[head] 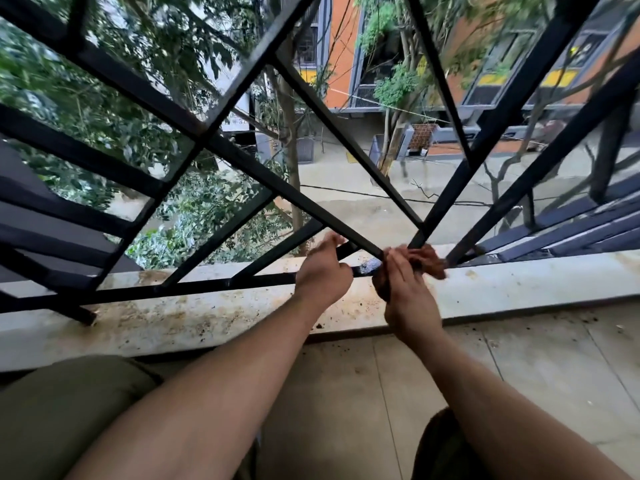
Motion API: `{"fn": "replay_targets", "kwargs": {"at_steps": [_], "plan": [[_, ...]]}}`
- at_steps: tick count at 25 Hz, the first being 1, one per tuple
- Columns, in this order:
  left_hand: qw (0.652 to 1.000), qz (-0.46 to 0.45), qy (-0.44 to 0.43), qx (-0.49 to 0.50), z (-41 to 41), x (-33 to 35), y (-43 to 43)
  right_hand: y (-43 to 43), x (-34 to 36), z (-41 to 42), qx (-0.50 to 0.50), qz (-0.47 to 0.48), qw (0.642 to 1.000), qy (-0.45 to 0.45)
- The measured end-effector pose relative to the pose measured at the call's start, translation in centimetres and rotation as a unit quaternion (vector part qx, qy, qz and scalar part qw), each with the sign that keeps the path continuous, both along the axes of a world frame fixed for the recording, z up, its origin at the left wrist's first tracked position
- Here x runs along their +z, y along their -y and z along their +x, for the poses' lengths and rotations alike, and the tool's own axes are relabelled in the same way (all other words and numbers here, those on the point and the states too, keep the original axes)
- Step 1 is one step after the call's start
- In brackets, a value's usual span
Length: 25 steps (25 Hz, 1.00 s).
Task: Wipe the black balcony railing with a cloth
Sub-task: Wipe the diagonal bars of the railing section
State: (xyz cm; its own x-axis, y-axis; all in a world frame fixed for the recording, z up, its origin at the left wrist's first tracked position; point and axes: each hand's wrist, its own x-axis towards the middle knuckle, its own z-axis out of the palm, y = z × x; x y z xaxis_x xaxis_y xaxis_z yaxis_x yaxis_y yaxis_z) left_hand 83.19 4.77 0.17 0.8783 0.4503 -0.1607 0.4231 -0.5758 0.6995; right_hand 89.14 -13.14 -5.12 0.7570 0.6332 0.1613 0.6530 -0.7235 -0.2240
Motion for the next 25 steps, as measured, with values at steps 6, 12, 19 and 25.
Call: {"fn": "replay_targets", "kwargs": {"at_steps": [6,12,19,25], "plan": [[1.0,0.014,0.027,-0.008,0.2,-1.0,1.7,1.6,0.3,1.6,-0.054,-0.069,0.995,0.042],[0.998,0.035,0.05,0.001,0.3,-1.6,2.4,1.8,4.4,3.8,0.034,-0.005,0.991,0.126],[0.999,0.02,0.033,0.016,0.5,-1.0,2.6,-2.0,1.7,2.6,-0.045,-0.136,0.99,-0.018],[1.0,-0.009,0.003,-0.017,0.0,-0.9,1.9,-1.5,1.1,2.1,-0.08,-0.096,0.992,-0.013]]}}
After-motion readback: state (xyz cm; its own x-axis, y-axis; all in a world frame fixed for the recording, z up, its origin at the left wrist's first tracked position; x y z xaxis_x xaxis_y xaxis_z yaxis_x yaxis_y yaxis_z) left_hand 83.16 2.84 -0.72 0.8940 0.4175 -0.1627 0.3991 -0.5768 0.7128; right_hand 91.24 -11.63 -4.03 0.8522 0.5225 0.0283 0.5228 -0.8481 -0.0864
